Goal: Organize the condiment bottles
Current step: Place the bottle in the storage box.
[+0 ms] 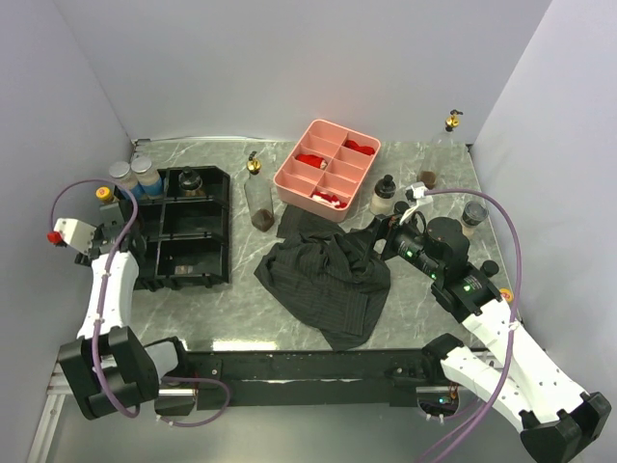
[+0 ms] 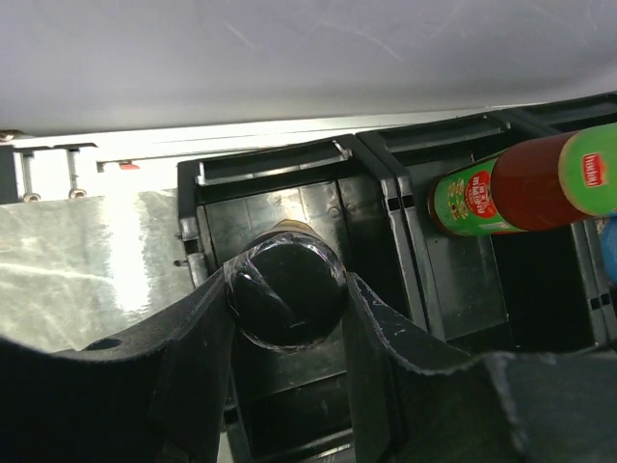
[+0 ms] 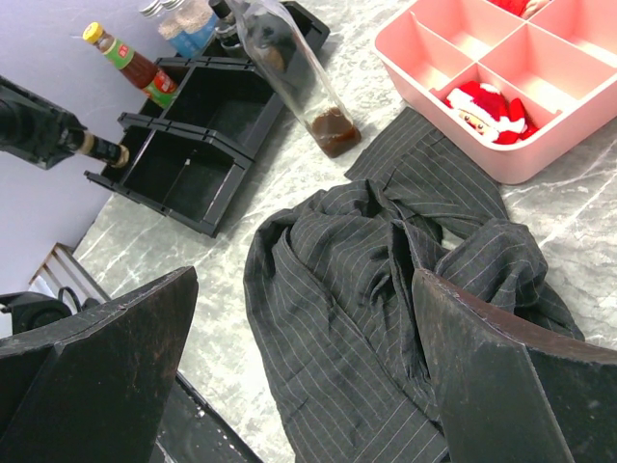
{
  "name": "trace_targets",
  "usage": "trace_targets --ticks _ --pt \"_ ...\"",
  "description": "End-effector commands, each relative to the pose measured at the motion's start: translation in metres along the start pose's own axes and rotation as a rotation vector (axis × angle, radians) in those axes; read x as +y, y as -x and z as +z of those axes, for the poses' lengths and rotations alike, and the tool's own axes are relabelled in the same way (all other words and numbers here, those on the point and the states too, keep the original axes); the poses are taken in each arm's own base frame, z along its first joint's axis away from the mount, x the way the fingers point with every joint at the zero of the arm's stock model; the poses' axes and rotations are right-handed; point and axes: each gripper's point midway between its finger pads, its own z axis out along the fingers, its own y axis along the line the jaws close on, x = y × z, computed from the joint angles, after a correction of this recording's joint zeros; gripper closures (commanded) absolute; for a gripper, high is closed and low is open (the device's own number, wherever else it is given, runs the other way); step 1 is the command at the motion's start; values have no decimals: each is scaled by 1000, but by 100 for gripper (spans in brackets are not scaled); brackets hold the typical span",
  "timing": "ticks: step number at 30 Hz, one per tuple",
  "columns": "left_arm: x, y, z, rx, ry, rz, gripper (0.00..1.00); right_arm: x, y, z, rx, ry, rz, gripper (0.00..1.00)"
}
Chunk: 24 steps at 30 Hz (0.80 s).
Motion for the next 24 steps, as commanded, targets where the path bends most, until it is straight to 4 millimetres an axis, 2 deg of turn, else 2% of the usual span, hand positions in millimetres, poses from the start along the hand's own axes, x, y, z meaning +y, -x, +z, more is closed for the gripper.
trace_targets --ticks 1,4,7,10,11,14,16,17,20,24 --pt "-19 3 8 -40 -63 -51 99 8 9 -1 -32 29 -13 0" --pt "-19 -2 14 -39 -44 -53 99 7 9 -3 -38 27 -15 0" --pt "-14 -6 20 -38 -4 -42 94 7 9 -4 -41 28 -20 0" --pt "-14 -12 24 -19 10 -28 72 7 8 -5 -41 33 -24 0" --pt "-12 -15 24 -10 19 -14 58 7 8 -5 -41 29 -25 0" --pt "-9 -15 25 -10 48 -8 40 7 8 -6 -38 31 -29 0" --pt "-9 -15 23 -5 45 -3 32 8 9 -7 -45 34 -29 0" --pt "-10 -12 21 -8 41 -9 25 8 8 -8 -46 35 -31 0" --pt "-13 -1 12 -15 15 -11 16 8 9 -8 -43 34 -32 0" --pt "-18 25 -9 -48 -44 -19 10 8 10 -9 -46 28 -29 0"
